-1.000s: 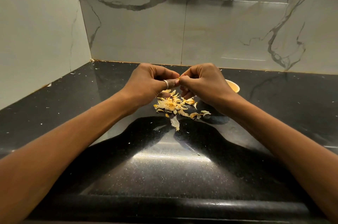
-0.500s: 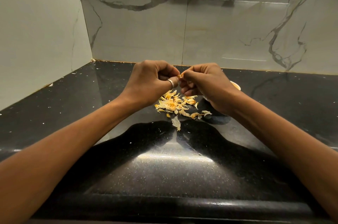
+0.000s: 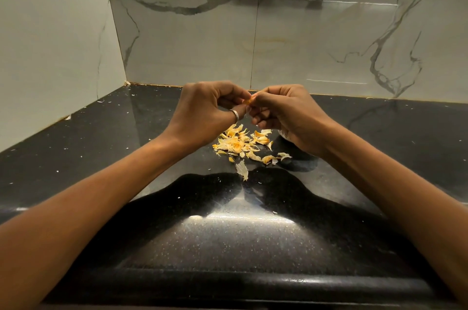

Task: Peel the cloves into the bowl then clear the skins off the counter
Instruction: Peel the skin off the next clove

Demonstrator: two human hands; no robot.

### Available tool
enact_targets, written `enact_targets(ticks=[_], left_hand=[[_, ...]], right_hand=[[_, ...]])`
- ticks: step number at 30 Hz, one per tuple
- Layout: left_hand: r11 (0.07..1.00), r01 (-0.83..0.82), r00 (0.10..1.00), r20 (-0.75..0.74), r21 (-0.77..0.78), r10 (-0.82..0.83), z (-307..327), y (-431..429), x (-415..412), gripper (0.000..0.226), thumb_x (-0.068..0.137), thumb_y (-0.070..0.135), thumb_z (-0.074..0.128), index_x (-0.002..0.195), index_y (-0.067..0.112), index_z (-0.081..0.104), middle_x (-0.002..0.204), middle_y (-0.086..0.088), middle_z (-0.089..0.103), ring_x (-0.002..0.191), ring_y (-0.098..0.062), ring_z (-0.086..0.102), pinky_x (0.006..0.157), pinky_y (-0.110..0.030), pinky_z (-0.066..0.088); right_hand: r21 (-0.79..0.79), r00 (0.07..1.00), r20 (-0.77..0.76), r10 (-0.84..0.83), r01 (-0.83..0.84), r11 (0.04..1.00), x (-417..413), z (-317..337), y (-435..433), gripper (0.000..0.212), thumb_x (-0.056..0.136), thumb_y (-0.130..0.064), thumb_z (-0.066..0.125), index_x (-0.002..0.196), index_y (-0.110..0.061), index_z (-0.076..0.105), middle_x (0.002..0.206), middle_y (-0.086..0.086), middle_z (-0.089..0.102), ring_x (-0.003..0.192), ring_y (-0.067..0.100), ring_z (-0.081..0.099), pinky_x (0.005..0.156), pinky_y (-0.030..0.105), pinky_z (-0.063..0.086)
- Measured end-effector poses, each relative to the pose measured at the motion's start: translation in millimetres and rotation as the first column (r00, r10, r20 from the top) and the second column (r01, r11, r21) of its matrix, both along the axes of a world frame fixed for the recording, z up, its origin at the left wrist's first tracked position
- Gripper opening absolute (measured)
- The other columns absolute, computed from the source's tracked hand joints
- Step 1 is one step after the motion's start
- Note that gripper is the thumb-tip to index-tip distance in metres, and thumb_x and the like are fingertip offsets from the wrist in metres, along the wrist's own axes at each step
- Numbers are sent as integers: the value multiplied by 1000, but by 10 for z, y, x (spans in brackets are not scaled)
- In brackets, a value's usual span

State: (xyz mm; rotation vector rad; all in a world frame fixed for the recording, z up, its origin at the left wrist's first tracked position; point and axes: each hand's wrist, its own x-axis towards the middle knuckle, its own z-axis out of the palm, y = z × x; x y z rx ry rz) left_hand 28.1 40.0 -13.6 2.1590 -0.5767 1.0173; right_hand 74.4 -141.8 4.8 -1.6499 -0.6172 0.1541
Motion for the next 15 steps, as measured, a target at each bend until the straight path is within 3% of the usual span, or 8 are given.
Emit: enact_targets(ticks=[5, 8, 11, 15], left_hand=[[997, -11, 998, -63, -74, 6, -1, 3, 12, 17, 83, 12, 79, 100, 12, 77, 90, 2, 76, 79, -6, 73, 74, -26, 62], [974, 17, 986, -157, -226, -54, 1, -3, 12, 14, 83, 10, 79, 96, 14, 75, 88, -1, 75, 79, -13, 74, 75, -32, 63], [924, 58, 958, -241, -377, -158, 18, -9, 0, 13, 86, 5, 74, 96, 12, 72, 89, -6, 74, 79, -20, 72, 76, -34, 62], [791, 64, 915, -281, -608, -290, 56, -12, -11, 12, 88, -1, 70, 95, 9, 69, 94, -12, 72, 81, -15, 71, 76, -27, 60]], right_hand=[[6, 1000, -9, 1, -1, 1000, 0, -6, 19, 23, 98, -8, 58, 107, 12, 64, 81, 14, 67, 63, 14, 63, 56, 20, 53], [18, 1000, -19, 4, -4, 1000, 0, -12, 32, 19, 98, -8, 58, 101, 9, 65, 78, 12, 68, 63, 14, 64, 56, 21, 53], [29, 1000, -26, -4, 5, 1000, 6, -13, 33, 19, 98, -8, 58, 100, 10, 66, 78, 11, 68, 62, 14, 64, 56, 20, 53], [3, 1000, -8, -12, 12, 1000, -3, -19, 38, 18, 98, -8, 58, 97, 9, 66, 75, 11, 66, 61, 13, 64, 55, 20, 52]])
